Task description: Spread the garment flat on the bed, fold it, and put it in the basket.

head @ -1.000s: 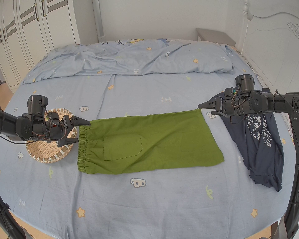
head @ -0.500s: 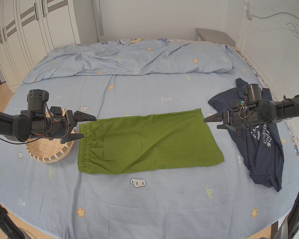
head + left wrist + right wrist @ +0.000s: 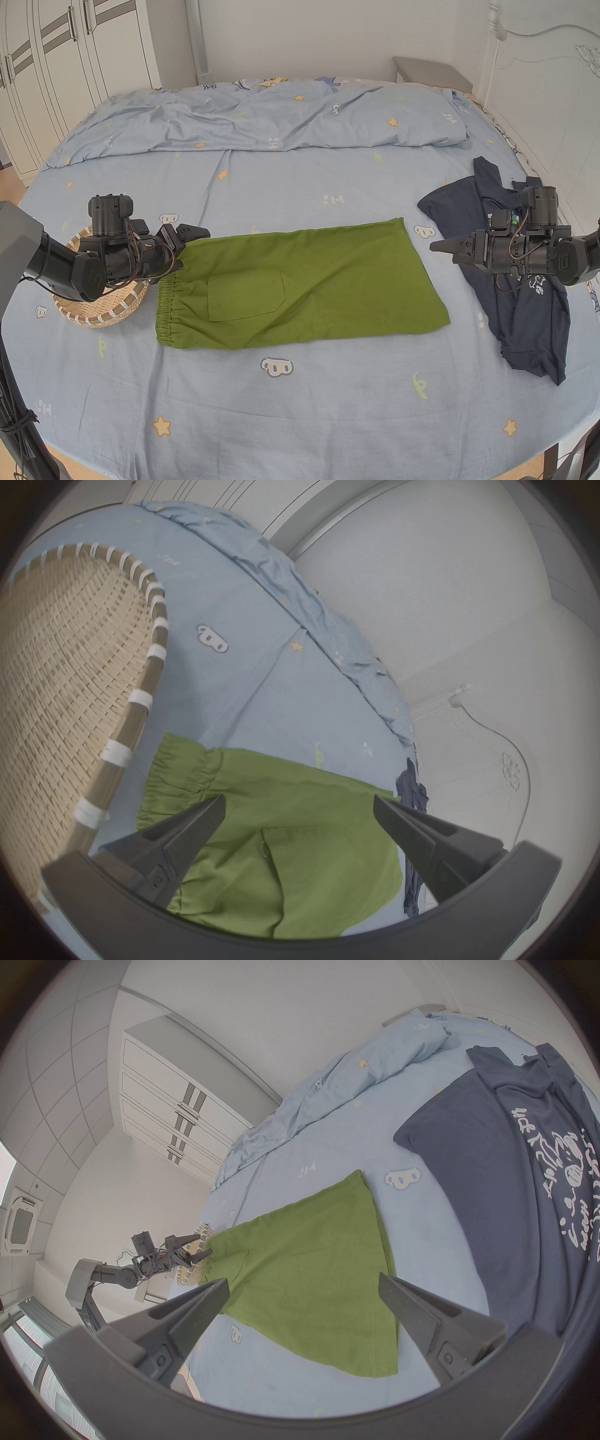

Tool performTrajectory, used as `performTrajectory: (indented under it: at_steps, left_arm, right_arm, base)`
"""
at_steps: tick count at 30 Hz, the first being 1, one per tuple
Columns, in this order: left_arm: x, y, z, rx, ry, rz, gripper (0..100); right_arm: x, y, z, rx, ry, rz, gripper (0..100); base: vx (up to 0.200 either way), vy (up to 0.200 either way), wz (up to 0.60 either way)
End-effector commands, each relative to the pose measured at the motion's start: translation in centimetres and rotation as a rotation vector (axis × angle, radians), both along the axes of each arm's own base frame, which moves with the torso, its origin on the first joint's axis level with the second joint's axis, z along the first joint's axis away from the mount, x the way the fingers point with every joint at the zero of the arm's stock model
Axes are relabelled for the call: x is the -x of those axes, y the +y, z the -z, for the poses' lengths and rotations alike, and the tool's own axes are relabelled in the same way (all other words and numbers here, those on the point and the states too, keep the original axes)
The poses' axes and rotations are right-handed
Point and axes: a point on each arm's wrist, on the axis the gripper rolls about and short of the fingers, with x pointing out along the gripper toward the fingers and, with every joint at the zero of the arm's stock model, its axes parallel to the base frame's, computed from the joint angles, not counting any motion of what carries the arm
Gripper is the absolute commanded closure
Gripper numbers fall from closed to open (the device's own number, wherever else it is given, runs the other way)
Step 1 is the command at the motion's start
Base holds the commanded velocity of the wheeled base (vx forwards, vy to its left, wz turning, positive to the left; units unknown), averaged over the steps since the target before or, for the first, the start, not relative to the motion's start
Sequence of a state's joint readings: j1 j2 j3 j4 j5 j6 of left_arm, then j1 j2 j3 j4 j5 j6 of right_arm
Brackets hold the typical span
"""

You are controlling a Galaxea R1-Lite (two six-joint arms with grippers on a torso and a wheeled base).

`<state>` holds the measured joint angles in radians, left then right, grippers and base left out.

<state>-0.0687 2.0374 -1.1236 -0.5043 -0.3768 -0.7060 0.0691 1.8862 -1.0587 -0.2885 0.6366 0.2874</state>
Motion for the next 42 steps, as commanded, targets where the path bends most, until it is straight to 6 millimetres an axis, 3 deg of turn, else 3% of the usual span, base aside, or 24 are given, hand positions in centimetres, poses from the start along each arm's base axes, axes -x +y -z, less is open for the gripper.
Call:
performTrajectory:
  at_steps: [1, 7, 11, 12, 14, 15, 16, 23, 28, 37, 42]
  left_arm:
    - [-1.1, 0.0, 1.8, -0.011, 0.035, -0.022, 0]
    - [-1.0, -0.3, 1.6, -0.019, 0.033, -0.050, 0]
    - [2.7, -1.3, -0.9, -0.014, 0.005, -0.004, 0]
    - [3.0, -1.3, -1.0, -0.016, 0.006, -0.001, 0]
    - [5.5, -0.7, -1.7, -0.019, 0.007, 0.014, 0]
    - [5.5, -0.7, -1.7, -0.019, 0.007, 0.014, 0]
    - [6.8, -0.4, -1.3, -0.053, 0.011, 0.052, 0]
    - [10.3, 1.6, 2.1, -0.145, 0.099, 0.111, 0]
    - [10.7, 2.9, 2.0, -0.122, 0.094, 0.112, 0]
    - [10.4, 3.3, 2.0, -0.113, 0.088, 0.111, 0]
    - [9.1, 3.4, 3.5, -0.113, 0.109, 0.111, 0]
  right_arm:
    - [0.9, -0.2, -1.0, -0.002, -0.024, 0.005, 0]
    - [1.0, -0.2, -0.9, -0.001, -0.022, 0.003, 0]
    - [1.5, -0.2, -0.9, -0.001, -0.020, 0.001, 0]
    - [1.5, -0.2, -1.0, -0.001, -0.020, 0.001, 0]
    - [1.8, -0.3, -1.2, -0.002, -0.025, 0.001, 0]
    - [1.8, -0.3, -1.2, -0.002, -0.025, 0.001, 0]
    - [2.1, -0.2, -1.4, -0.003, -0.028, 0.000, 0]
    - [2.5, 0.1, -1.4, -0.013, -0.027, -0.028, 0]
    - [2.6, 0.2, -1.1, -0.011, -0.017, -0.033, 0]
    - [2.6, 0.4, -0.8, -0.008, -0.010, -0.038, 0]
    - [2.5, 0.3, -0.8, -0.008, -0.010, -0.036, 0]
  base:
    - [0.000, 0.000, 0.00]
    - [0.000, 0.000, 0.00]
    - [0.000, 0.000, 0.00]
    - [0.000, 0.000, 0.00]
    - [0.000, 0.000, 0.00]
    - [0.000, 0.000, 0.00]
    - [0.000, 0.000, 0.00]
    - [0.000, 0.000, 0.00]
    - [0.000, 0.000, 0.00]
    - [0.000, 0.000, 0.00]
    - [0.000, 0.000, 0.00]
